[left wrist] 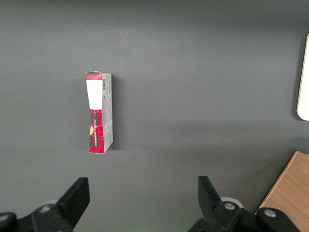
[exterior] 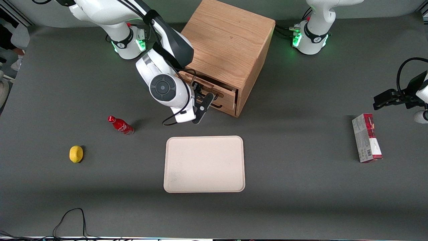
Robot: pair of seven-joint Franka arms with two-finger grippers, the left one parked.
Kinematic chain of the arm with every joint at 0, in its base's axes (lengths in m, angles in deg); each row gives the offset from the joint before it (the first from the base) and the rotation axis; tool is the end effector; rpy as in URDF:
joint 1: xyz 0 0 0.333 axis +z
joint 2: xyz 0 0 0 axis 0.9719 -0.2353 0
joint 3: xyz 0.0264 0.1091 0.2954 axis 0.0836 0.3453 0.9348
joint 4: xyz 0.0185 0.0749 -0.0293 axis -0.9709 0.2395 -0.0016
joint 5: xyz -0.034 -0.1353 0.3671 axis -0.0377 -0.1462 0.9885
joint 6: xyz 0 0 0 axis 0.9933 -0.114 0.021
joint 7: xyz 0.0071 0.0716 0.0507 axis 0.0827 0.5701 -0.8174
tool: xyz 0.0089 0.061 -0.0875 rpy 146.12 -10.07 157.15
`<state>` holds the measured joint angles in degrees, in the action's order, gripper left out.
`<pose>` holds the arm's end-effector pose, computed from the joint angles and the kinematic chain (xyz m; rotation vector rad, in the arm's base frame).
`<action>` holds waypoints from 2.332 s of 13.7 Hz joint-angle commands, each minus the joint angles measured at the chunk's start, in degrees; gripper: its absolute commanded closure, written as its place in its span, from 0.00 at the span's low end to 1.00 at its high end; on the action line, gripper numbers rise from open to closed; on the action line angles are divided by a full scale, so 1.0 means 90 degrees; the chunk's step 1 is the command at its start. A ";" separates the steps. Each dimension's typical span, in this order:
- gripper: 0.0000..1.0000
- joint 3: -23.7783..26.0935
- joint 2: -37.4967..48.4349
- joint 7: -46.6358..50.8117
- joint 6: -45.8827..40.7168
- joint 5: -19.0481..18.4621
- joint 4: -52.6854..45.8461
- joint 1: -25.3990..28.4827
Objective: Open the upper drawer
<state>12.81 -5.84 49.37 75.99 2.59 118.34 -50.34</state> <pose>0.5179 0.4085 0.3724 -2.5572 -1.3463 0.3706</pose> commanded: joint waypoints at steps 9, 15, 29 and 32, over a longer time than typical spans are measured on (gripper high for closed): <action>0.00 -0.0027 0.0100 -0.0171 0.0002 -0.0064 -0.0136 -0.0237; 0.00 -0.0027 0.0100 -0.0258 0.0012 -0.0074 -0.0263 -0.0374; 0.00 -0.0027 -0.0173 -0.0357 0.0178 -0.0221 -0.0633 -0.0667; 0.00 -0.0027 -0.0300 -0.0347 0.0168 -0.0221 -0.0790 -0.0746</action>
<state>12.42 -6.59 47.40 77.84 1.27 114.00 -56.71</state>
